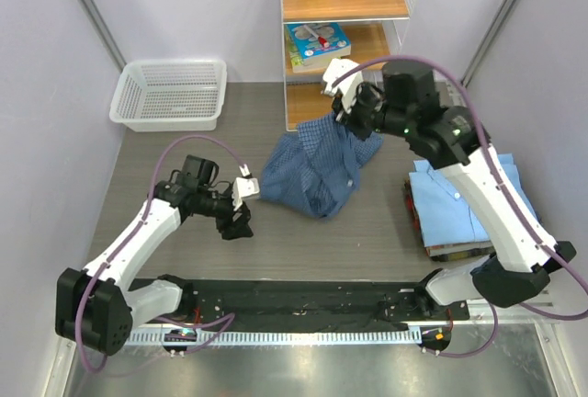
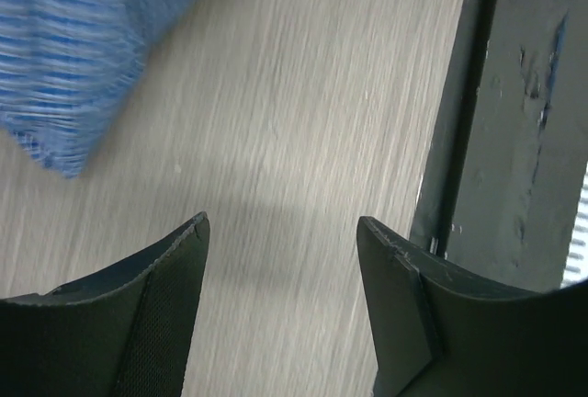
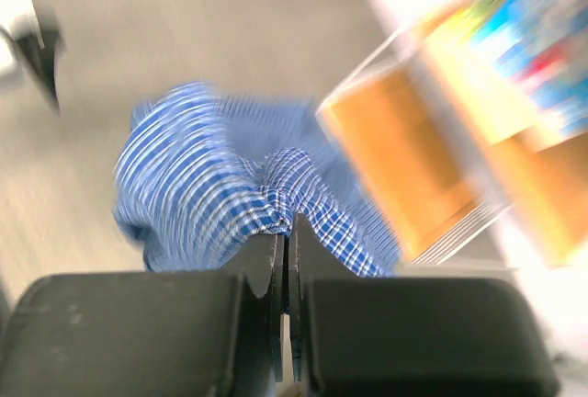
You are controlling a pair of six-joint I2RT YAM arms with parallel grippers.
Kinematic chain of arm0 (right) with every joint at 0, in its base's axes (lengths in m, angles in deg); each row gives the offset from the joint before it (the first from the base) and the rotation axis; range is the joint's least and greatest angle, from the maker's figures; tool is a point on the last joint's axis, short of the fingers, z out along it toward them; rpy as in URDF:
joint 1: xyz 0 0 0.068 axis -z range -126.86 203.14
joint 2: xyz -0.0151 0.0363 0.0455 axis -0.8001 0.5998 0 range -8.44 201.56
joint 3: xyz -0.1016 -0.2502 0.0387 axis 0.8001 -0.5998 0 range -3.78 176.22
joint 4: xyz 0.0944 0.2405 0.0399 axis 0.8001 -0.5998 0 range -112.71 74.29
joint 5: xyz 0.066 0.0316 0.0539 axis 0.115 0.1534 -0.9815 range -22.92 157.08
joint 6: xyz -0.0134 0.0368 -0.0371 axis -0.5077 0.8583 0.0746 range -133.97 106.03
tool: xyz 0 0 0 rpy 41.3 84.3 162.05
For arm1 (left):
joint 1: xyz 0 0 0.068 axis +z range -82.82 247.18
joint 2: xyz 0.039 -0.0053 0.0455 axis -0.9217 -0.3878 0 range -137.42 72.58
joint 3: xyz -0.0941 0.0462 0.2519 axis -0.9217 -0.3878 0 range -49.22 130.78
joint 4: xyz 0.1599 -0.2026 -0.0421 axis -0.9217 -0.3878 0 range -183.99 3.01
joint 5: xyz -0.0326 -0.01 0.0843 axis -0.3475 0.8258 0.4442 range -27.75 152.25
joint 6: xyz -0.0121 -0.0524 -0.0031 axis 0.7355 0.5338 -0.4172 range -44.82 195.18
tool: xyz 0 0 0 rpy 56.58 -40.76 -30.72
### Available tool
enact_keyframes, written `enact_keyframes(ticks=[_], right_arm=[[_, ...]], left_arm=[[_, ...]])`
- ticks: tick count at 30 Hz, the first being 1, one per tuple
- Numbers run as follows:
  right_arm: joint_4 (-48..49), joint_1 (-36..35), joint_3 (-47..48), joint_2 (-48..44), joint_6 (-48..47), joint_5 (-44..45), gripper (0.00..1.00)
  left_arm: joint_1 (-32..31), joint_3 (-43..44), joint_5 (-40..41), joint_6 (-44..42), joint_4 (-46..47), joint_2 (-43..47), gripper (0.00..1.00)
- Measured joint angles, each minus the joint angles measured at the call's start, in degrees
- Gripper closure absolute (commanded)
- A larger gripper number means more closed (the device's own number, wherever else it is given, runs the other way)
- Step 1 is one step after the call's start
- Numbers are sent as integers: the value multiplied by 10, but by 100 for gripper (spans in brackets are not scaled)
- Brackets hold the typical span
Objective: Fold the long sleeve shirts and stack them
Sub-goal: Flatten the shirt out
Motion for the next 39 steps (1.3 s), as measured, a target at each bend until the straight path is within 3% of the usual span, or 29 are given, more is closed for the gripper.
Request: enact_keyframes(ticks=[4, 13, 19, 28, 31, 33, 34, 39], right_arm=[[5, -4, 99, 21, 1, 16, 99], [2, -4, 160, 88, 7, 76, 99], [5, -4, 197, 97, 11, 96, 99], [16, -4, 211, 96, 10, 122, 99], [17, -4, 223, 96, 10, 129, 99], [22, -4, 228, 96, 10, 136, 99], [27, -4, 230, 96, 9, 141, 99], [51, -4, 228, 96, 4, 168, 99]], left_arm=[[-26, -5, 5, 80, 82, 4, 34], [-35, -5, -2, 252, 288, -82, 34], [-98, 8, -17, 288, 361, -119, 34], [-101, 77, 8, 301, 455, -210, 33], [-103, 101, 3, 300, 468, -241, 39], [-107, 110, -5, 299, 471, -255, 49], [-111, 112, -9, 296, 473, -261, 60], [-130, 112, -22, 293, 468, -268, 83]])
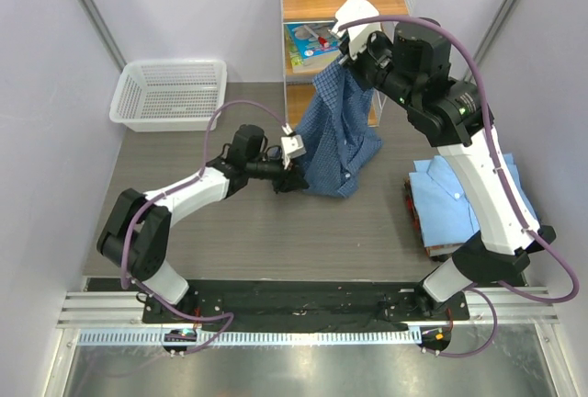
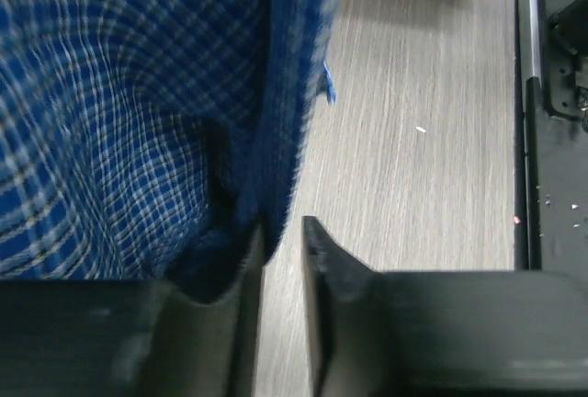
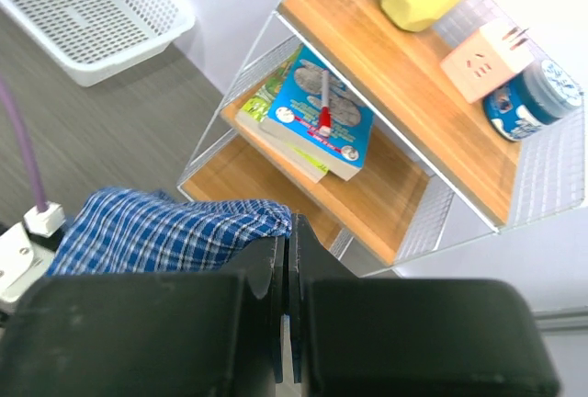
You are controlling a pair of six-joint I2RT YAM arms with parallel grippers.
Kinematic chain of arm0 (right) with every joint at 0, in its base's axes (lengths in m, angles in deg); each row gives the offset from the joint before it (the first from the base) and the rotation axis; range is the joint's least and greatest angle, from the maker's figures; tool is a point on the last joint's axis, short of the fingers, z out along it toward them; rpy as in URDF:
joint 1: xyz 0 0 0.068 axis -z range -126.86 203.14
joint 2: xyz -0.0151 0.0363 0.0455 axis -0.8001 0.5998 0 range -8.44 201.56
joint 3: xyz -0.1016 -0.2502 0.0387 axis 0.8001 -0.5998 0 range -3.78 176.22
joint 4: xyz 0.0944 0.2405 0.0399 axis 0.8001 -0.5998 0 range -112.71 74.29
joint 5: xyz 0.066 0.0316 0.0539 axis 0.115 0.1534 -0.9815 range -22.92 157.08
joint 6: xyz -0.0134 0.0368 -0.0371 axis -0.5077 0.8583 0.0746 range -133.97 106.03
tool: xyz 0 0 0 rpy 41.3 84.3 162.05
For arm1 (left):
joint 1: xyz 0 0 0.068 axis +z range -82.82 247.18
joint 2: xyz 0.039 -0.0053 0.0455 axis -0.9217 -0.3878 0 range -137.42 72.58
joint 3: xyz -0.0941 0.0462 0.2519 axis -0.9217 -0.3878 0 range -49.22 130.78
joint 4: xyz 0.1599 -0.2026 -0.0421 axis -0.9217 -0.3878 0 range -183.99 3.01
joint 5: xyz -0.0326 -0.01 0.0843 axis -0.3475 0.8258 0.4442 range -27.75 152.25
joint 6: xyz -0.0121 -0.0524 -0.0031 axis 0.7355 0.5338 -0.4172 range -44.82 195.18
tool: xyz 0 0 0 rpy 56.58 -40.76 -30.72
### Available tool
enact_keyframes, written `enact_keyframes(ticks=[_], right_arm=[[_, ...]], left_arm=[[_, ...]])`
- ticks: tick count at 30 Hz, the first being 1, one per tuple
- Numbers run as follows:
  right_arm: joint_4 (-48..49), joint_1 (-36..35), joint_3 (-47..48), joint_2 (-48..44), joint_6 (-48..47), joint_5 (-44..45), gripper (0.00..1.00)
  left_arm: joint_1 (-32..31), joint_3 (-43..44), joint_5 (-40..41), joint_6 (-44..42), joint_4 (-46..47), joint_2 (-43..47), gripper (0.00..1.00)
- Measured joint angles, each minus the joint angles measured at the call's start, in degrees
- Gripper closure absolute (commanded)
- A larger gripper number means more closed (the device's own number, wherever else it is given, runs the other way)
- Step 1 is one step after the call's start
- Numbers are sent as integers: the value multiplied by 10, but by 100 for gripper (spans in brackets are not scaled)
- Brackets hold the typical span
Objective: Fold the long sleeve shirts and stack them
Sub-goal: Flatten the shirt out
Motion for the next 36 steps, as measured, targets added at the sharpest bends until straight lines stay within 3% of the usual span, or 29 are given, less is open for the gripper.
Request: enact_keyframes(ticks=[1, 5, 15, 22, 28, 30, 35, 36], right_arm=[[4, 2, -1, -1, -1, 5, 99], [25, 9, -5, -6, -4, 22, 99], [84, 53, -32, -36, -12, 51, 99], [127, 67, -92, -54, -20, 53, 99], [171, 82, -229, -87, -47, 46, 99], [188, 111, -243, -66, -62, 34, 99], [193, 177, -104, 34, -72, 11, 99], [196, 186, -68, 51, -75, 7, 99]], left_arm=[[-1, 0, -2, 0, -1, 0, 91], [23, 0, -5, 12, -6, 2, 100], [145, 66, -6, 41, -89, 73, 100], [166, 127, -5, 31, -166, 102, 100], [245, 241, 59, 14, -233, 104, 100], [277, 320, 112, -3, -235, 106, 100], [290, 454, 177, -36, -240, 95, 100], [292, 480, 185, -42, -240, 91, 96]])
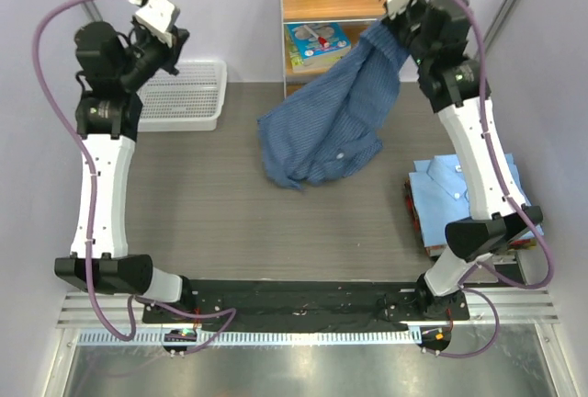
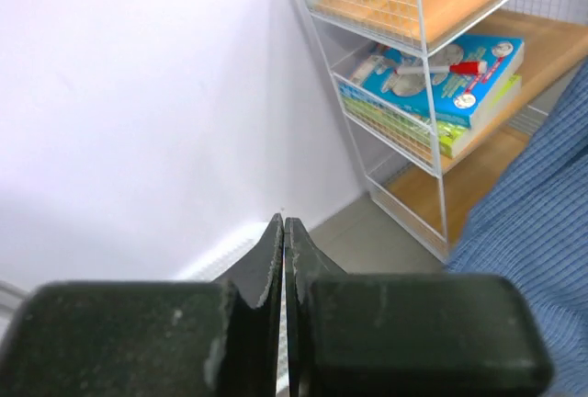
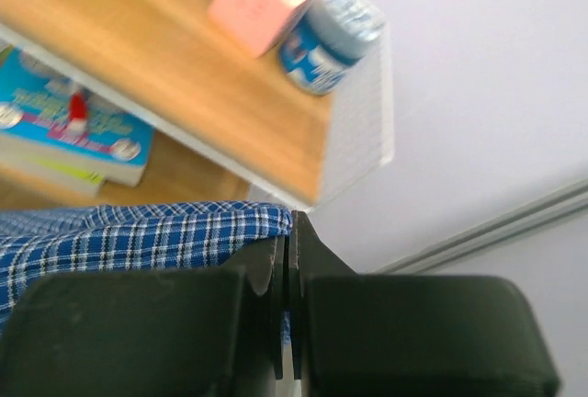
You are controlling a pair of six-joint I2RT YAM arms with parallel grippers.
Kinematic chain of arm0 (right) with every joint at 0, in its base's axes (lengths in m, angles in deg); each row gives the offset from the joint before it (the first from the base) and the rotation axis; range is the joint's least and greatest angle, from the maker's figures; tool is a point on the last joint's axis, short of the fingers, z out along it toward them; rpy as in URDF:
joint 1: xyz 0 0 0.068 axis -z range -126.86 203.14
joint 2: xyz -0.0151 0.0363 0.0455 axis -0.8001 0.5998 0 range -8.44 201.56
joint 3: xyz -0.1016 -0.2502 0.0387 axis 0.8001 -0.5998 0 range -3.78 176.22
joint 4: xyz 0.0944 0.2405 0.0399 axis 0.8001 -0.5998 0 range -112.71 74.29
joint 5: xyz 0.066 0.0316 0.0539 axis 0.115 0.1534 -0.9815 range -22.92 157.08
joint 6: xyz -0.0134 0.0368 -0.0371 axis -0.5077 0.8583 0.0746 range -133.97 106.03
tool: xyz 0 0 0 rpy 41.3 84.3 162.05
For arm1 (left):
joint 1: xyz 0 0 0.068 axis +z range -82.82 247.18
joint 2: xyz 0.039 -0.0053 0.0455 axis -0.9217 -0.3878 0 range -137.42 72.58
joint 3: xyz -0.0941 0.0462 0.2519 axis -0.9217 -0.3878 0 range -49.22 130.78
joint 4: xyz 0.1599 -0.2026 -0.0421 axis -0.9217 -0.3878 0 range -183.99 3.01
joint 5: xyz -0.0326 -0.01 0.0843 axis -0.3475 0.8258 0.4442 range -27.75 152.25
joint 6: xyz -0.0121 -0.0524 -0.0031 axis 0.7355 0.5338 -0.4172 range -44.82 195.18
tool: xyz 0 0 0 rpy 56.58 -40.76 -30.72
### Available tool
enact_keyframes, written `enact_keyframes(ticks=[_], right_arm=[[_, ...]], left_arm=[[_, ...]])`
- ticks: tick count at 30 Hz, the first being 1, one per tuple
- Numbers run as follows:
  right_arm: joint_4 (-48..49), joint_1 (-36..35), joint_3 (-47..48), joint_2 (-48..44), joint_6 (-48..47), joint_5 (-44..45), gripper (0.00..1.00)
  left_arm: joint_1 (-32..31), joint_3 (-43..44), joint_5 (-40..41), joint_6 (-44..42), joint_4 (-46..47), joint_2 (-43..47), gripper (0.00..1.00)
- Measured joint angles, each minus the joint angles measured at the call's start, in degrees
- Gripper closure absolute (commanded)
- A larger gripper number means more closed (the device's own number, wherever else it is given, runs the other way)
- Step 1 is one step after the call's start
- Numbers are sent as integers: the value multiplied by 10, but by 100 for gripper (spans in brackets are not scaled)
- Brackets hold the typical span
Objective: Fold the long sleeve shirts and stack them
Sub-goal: Flatten the shirt out
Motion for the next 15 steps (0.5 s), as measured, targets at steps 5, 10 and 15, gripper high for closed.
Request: enact_keyframes(ticks=[5, 10, 15], right_arm=[[17, 14, 48, -21, -5, -39, 99], [27, 8, -116, -157, -4, -100, 99], [17, 7, -229, -231, 5, -120, 99]], left_arm=[[14, 27, -94, -44, -46, 10, 9], [-21, -216, -195, -60, -55, 68, 12], [-130, -373, -182, -17, 5, 16, 27]])
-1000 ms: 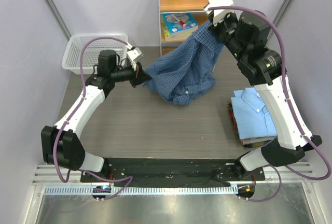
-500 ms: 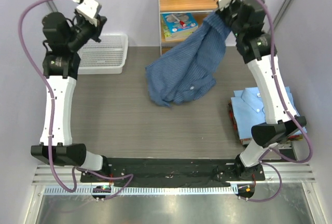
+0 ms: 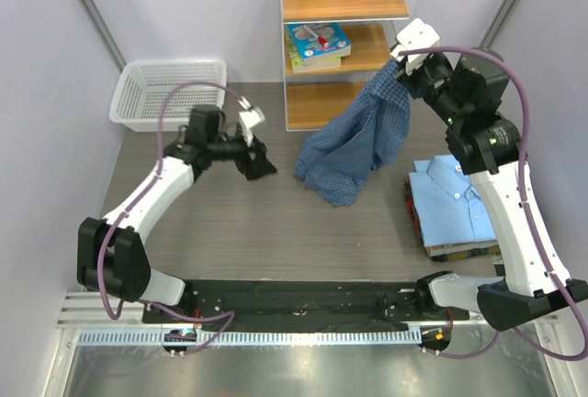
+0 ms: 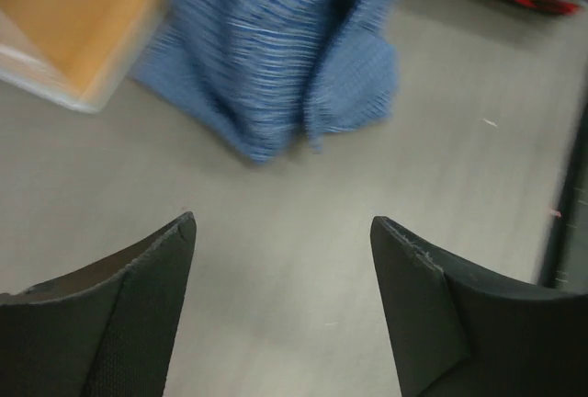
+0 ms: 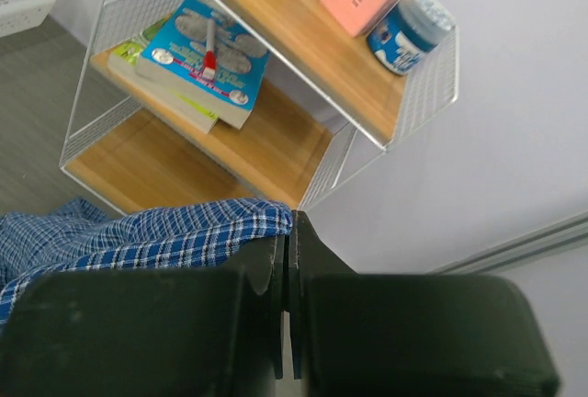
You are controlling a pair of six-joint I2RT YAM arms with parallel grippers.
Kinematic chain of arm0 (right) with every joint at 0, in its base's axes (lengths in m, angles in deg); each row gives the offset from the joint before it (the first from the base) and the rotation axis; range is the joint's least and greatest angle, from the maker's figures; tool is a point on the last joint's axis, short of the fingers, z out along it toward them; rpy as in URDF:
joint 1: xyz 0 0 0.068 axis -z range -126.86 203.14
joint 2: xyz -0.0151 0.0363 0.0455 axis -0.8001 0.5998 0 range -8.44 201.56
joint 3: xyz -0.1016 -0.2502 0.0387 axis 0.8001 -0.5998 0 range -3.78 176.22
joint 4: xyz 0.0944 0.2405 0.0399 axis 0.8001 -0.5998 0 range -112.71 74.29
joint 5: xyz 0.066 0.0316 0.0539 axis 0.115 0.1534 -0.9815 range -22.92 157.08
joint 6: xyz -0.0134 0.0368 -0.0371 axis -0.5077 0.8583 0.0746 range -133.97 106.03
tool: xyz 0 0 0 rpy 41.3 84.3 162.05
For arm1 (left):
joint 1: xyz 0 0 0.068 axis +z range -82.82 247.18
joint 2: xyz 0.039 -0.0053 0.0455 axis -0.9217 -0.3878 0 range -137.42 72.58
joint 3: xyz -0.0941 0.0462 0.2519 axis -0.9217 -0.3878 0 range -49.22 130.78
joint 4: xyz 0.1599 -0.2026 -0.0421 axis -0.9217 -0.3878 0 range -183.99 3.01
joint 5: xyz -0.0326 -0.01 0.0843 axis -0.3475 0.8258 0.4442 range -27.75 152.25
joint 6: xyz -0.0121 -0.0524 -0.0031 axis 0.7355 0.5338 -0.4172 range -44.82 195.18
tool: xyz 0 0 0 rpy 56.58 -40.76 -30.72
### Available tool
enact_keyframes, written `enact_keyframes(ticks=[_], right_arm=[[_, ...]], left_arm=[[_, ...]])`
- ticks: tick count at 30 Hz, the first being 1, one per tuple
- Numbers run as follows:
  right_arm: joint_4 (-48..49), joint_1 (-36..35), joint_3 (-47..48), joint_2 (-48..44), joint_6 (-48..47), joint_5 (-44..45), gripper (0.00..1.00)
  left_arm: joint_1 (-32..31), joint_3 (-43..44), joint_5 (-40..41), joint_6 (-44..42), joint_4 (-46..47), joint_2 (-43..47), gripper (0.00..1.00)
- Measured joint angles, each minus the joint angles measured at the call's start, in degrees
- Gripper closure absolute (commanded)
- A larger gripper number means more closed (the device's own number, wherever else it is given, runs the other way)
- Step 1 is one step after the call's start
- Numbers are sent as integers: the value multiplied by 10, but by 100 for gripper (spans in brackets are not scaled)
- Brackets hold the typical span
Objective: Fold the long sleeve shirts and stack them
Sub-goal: Flatten the shirt out
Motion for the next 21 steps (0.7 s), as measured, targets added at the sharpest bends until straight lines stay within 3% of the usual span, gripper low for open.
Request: enact_keyframes(ticks=[3, 7, 15, 21], right_arm=[[-8, 0, -17, 1, 4, 0, 99], [-10, 0, -18, 10, 9, 0, 99], [-12, 0, -9, 18, 17, 0, 99], [-16, 0, 4, 26, 16, 2, 99]], left_arm=[[-63, -55, 4, 32, 34, -22, 29], [-121, -65, 2, 49, 74, -63, 29], [-129, -23, 2, 45, 143, -180, 25], [-135, 10, 0, 32, 170, -261, 28]])
